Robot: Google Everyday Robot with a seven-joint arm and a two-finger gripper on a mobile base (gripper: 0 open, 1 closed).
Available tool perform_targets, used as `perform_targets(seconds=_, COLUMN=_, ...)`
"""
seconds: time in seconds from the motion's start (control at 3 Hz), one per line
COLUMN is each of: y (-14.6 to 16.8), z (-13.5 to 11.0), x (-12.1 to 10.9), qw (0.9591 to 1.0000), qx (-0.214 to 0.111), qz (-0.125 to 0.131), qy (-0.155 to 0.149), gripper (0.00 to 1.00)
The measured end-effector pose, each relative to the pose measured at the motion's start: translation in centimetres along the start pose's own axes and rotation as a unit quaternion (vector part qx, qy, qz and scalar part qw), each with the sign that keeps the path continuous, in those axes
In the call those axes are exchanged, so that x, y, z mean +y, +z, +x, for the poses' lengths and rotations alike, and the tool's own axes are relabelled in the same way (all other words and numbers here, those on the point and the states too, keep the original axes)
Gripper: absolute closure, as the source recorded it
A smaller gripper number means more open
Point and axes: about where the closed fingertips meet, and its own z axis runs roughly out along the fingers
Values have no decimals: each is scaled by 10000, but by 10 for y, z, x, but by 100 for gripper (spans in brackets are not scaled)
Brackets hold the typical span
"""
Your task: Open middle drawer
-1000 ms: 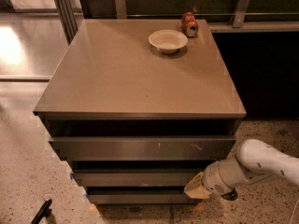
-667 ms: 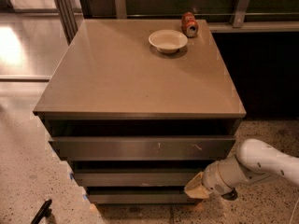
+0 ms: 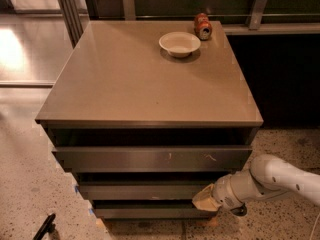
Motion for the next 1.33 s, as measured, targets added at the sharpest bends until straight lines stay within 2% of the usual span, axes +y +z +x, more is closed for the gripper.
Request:
perform_targets(seconds=0.33, y=1, z=0, x=-1, qw=10000, qx=-47, qz=-12, qy=11, gripper=100)
perform_targets(seconds=0.67, y=10, z=-6, x=-10, qw=9983, qx=-469, qz=-329, qy=81, gripper=100)
perform_targets(seconds=1.0, y=10, z=-6, x=-10, qw=9983, qx=-470, qz=-326, qy=82, gripper=100)
perform_targets(seconds=1.33, y=10, z=-6, x=-10, qw=9983, qx=-470, qz=-326, qy=82, gripper=82)
